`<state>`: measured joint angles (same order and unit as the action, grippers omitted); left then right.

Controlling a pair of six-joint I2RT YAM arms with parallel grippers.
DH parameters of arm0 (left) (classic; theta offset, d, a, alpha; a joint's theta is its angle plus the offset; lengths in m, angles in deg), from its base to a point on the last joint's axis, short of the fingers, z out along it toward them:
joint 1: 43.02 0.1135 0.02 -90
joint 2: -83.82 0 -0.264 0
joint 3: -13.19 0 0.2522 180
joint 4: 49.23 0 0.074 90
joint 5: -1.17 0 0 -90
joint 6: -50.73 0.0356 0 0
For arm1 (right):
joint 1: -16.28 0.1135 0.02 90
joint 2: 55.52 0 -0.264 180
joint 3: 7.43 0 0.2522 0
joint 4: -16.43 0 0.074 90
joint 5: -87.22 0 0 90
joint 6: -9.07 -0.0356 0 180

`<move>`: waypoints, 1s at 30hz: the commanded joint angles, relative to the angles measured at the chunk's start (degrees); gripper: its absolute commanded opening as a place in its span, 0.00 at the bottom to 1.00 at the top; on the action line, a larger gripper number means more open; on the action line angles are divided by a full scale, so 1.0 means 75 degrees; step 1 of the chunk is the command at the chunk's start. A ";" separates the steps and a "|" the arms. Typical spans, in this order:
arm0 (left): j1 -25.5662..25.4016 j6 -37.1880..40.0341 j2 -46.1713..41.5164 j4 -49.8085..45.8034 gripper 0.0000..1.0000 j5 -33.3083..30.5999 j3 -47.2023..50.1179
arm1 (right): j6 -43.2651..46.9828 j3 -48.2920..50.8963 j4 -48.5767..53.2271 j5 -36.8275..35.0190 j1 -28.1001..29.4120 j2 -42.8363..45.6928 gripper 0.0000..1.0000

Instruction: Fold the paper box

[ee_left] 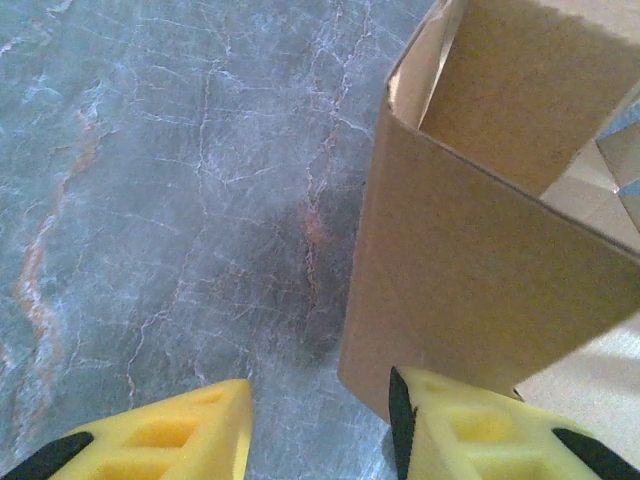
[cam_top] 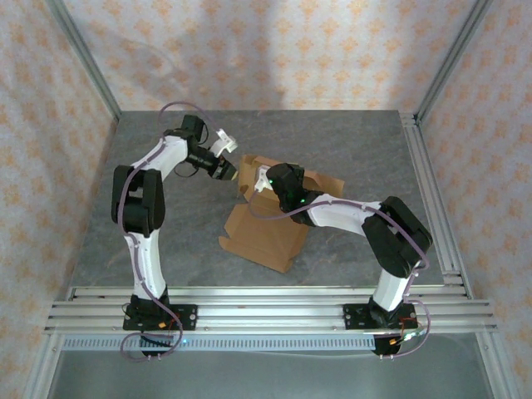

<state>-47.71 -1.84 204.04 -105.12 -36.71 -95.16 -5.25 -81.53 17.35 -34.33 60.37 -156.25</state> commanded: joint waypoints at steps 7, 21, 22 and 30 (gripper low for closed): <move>-0.0477 0.0955 0.0283 -0.1373 0.42 0.0109 -0.0622 | 0.0093 0.0006 0.0177 -0.0164 0.0050 0.0181 0.00; -0.0763 0.1225 0.0376 -0.1819 0.39 -0.0175 -0.0827 | 0.1127 0.0241 -0.1068 -0.0204 0.0120 -0.0080 0.00; -0.0791 0.1239 0.0365 -0.1836 0.38 -0.0196 -0.0830 | 0.1161 0.0250 -0.1116 -0.0234 0.0120 -0.0119 0.00; -0.0824 0.1158 0.0285 -0.1754 0.37 -0.0243 -0.0730 | 0.2190 0.0913 -0.3520 -0.0361 0.0120 -0.0595 0.00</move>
<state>-53.65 6.08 205.99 -116.44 -37.67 -99.64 7.52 -76.54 -0.97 -35.89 60.87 -158.90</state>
